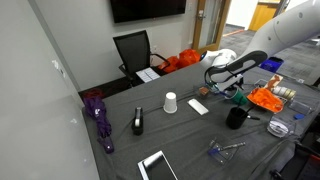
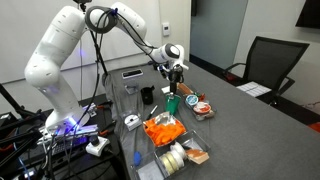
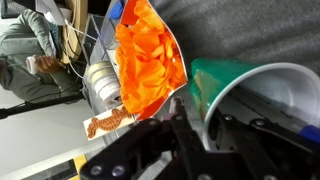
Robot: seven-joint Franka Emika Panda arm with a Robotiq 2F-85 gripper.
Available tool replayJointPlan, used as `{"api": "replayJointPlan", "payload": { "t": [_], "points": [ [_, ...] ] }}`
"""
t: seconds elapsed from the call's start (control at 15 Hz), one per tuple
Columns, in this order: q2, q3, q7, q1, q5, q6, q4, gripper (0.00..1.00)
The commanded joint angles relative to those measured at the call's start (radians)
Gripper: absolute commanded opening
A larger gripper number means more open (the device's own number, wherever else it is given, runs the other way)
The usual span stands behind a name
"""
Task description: Put the green cup in an upright position
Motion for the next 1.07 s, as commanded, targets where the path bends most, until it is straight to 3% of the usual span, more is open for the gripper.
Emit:
{"api": "replayJointPlan", "payload": {
  "t": [0.0,0.47,1.0],
  "points": [
    [-0.028,0.007,-0.003,-0.012,0.007,0.03,-0.035,0.0],
    [-0.101,0.024,-0.018,-0.036,0.062,0.165,-0.096,0.01],
    [-0.285,0.056,-0.137,-0.096,0.232,0.411,-0.284,0.01]
  ]
}}
